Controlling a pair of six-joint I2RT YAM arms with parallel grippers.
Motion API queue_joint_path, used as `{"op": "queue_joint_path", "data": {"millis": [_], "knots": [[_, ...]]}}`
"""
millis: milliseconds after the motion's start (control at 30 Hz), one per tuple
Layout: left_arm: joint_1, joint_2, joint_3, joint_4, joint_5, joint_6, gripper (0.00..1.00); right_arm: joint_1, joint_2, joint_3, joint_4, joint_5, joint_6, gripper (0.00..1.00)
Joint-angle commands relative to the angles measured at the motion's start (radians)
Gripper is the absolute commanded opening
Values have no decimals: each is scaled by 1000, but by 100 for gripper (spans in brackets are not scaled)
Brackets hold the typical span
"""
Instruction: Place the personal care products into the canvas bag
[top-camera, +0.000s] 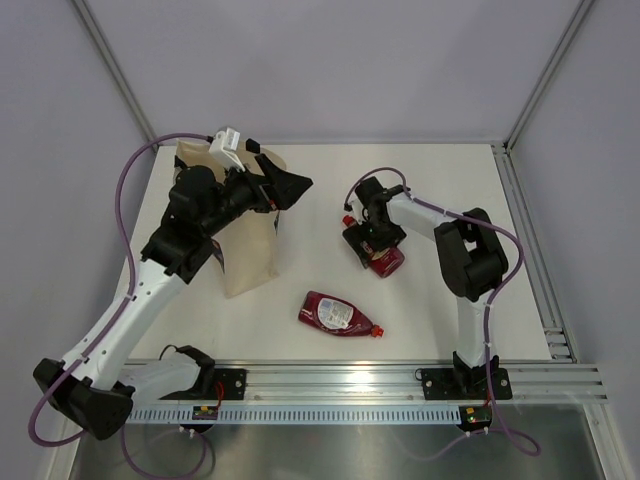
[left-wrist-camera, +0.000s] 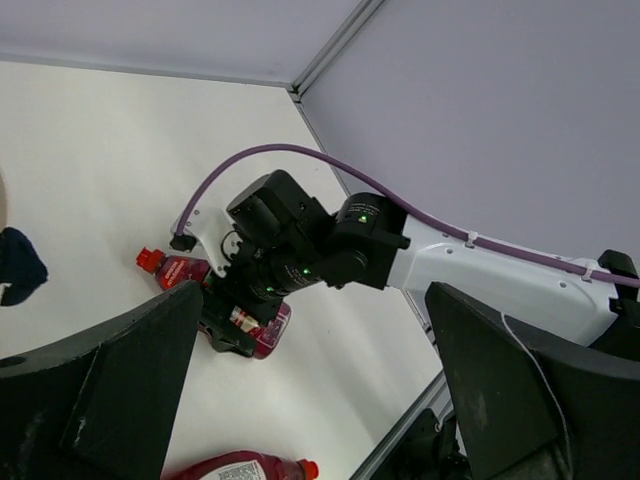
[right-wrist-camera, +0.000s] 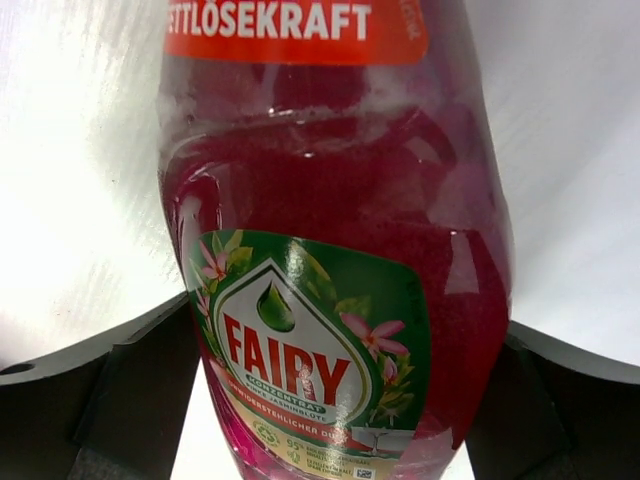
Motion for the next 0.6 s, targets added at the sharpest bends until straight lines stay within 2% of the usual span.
{"op": "queue_joint_path", "data": {"millis": [0, 133, 167, 200, 300, 367, 433, 567], "knots": [[-38, 23, -12, 55, -67, -26, 99, 22, 29, -24, -13, 43, -6, 99], [-61, 37, -14, 65, -89, -45, 99, 11, 15, -53, 12, -32, 20, 62], [-67, 38, -14, 69, -89, -49, 99, -13, -9, -57, 18, -93, 26, 36], [-68, 40, -17, 75, -92, -50, 99, -29, -26, -61, 21, -124, 33, 27], [-76, 54, -29, 100, -89, -67, 99, -124, -83, -55, 30, -305, 46, 10], [-88, 87, -34, 118, -83, -88, 99, -182, -99, -32, 23, -486, 54, 0], [-111, 121, -31, 129, -76, -99, 99, -248, -90, -12, 6, -622, 46, 0], [-140, 257, 3, 153, -53, -115, 99, -291, -53, 5, -30, -813, 28, 0]]}}
